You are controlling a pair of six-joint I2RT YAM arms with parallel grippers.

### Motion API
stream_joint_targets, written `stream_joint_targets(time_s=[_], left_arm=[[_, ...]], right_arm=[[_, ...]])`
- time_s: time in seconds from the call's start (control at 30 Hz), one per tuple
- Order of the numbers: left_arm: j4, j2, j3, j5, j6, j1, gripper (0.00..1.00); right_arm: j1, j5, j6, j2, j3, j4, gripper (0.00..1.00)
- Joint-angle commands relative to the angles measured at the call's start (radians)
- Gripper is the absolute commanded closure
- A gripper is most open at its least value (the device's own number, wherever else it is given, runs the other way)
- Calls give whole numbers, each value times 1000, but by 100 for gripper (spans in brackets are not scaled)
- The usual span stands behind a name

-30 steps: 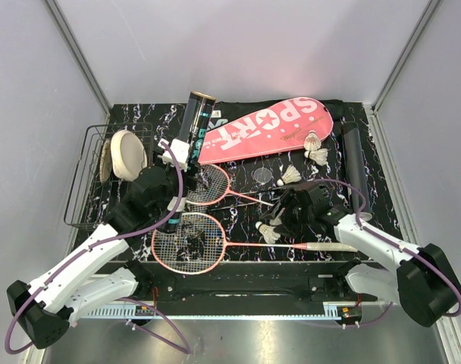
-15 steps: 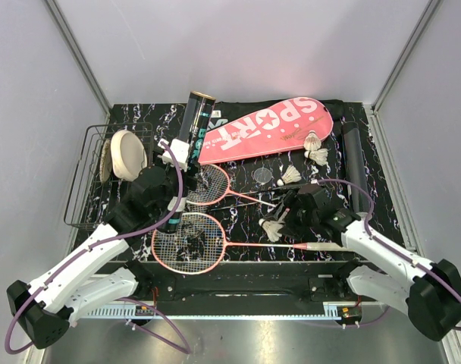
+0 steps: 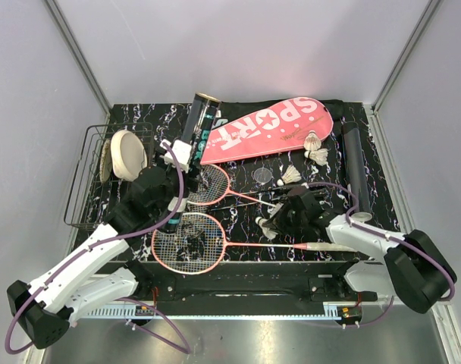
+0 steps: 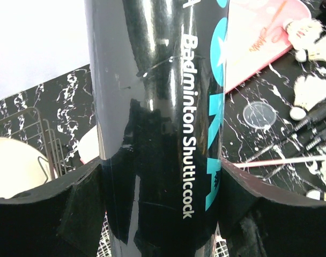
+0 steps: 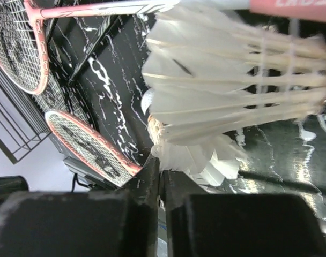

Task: Pack up the badminton gear
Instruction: Pick up the shuttlecock at the center of the board.

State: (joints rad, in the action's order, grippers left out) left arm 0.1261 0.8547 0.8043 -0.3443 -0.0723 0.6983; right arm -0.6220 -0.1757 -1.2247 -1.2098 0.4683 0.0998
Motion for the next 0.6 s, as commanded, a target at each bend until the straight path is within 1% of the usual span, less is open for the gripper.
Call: stream_joint_targets(time_s=[0.0, 0.03, 0.07, 0.1, 0.13, 0.17, 0.23, 0.27, 0.3, 0.33, 0.37, 0.47, 0.57], left_arm=[[-66, -49, -25, 190, -140, 0, 100], [-69, -77, -45, 294, -182, 0, 100], [-85, -92, -95, 373, -289, -2, 100], [-62, -83, -94, 398, -312, 0, 100], [-33, -72, -83, 424, -329, 0, 100], [21, -60, -58, 432, -357, -2, 100], [69, -36, -45, 467, -397, -2, 100], [99, -33, -37, 476, -434, 0, 100], [107, -36, -37, 481, -443, 1, 100], [110, -42, -39, 491, -448, 1, 100], [112, -48, -43, 505, -458, 3, 100], [112, -62, -56, 548, -487, 10, 100], [104, -78, -92, 616, -529, 10, 100]], right_arm=[[-45, -33, 97, 16, 65, -60, 100], [-50, -63, 129, 35, 75, -64, 100], [-50, -132, 262, 74, 113, -78, 100], [-50, -171, 325, 119, 139, -48, 100], [-48, -174, 391, 140, 173, -1, 100], [-38, -170, 501, 162, 258, 132, 100], [-9, -168, 612, 220, 337, 240, 100], [31, -165, 643, 240, 416, 347, 100], [54, -148, 675, 265, 455, 404, 100], [79, -130, 732, 274, 533, 466, 100], [138, -128, 761, 282, 568, 570, 100], [209, -172, 846, 314, 683, 681, 100], [215, -249, 935, 317, 760, 710, 100]])
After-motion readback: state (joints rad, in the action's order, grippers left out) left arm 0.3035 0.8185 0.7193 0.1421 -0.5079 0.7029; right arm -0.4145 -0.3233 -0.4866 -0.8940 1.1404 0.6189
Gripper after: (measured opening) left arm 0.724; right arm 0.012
